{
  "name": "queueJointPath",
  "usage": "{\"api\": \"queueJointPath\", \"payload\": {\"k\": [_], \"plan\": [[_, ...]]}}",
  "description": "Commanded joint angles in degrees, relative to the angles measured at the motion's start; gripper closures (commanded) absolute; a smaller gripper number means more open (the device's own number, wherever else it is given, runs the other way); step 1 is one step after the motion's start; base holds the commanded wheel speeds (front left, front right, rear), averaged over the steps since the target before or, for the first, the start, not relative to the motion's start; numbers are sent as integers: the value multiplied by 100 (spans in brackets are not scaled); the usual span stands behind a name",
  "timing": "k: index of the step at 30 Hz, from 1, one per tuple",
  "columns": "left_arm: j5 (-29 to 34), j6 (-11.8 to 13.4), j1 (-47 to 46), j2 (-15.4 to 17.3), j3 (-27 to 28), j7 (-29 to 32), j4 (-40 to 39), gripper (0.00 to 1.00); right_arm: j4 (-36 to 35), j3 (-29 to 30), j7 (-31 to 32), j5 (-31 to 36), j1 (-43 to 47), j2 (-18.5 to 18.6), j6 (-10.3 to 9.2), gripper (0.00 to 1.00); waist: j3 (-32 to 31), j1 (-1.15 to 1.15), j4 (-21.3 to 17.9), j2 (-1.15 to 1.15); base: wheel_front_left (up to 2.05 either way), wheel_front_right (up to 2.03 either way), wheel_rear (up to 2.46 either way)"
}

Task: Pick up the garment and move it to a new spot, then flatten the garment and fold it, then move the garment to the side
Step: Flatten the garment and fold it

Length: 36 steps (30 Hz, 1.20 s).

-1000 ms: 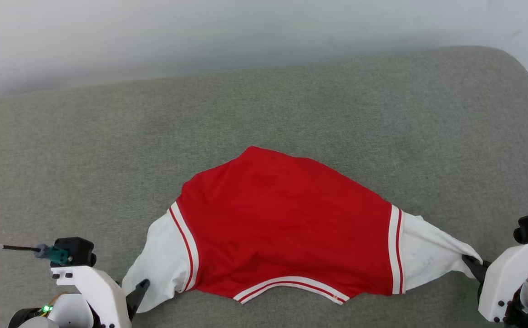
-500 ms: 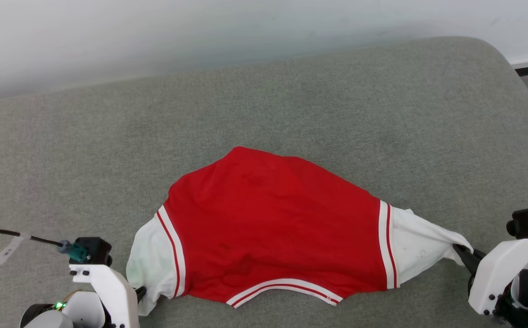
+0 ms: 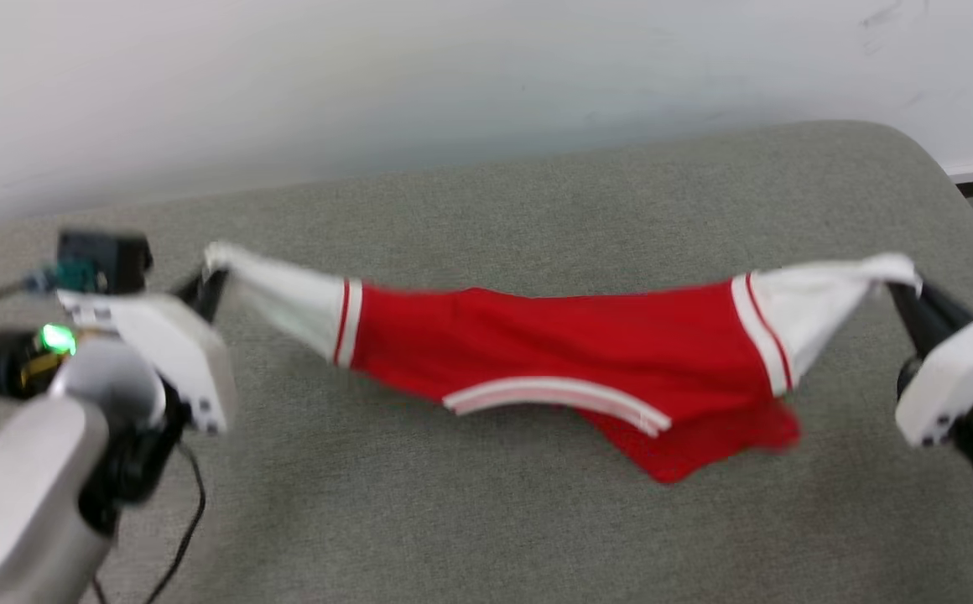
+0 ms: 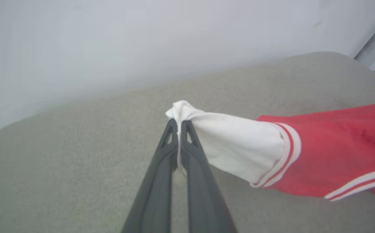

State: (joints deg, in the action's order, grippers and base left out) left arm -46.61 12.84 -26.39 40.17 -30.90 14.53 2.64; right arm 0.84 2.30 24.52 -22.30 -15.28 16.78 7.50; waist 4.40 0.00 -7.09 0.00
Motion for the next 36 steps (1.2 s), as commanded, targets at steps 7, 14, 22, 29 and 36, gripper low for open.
{"api": "queueJointPath", "payload": {"k": [7, 14, 22, 29, 36], "plan": [[270, -197, -1551, -487, 135, -269, 540, 100, 383, -107, -370, 186, -1511, 21, -2, 100, 110, 0, 45, 0, 0, 0, 0], [613, -449, -3148, -893, 173, -654, 1599, 100, 1149, -364, -740, 212, -3143, 120, -2, 100, 602, 0, 31, 0, 0, 0, 0], [991, -762, -4972, -1086, 307, -1315, 2675, 100, 2119, -598, -1248, 252, -5129, 254, -2, 100, 1359, 0, -6, 0, 0, 0, 0], [1203, -933, -6201, -1034, 414, -1694, 3222, 100, 2774, -840, -1669, 369, -6579, 204, -2, 100, 2023, 0, -59, 0, 0, 0, 0], [1147, -1087, -6533, -1170, 424, -1875, 3794, 100, 3612, -1142, -2027, 302, -7219, 8, -2, 100, 2497, 0, -25, 0, 0, 0, 0]]}}
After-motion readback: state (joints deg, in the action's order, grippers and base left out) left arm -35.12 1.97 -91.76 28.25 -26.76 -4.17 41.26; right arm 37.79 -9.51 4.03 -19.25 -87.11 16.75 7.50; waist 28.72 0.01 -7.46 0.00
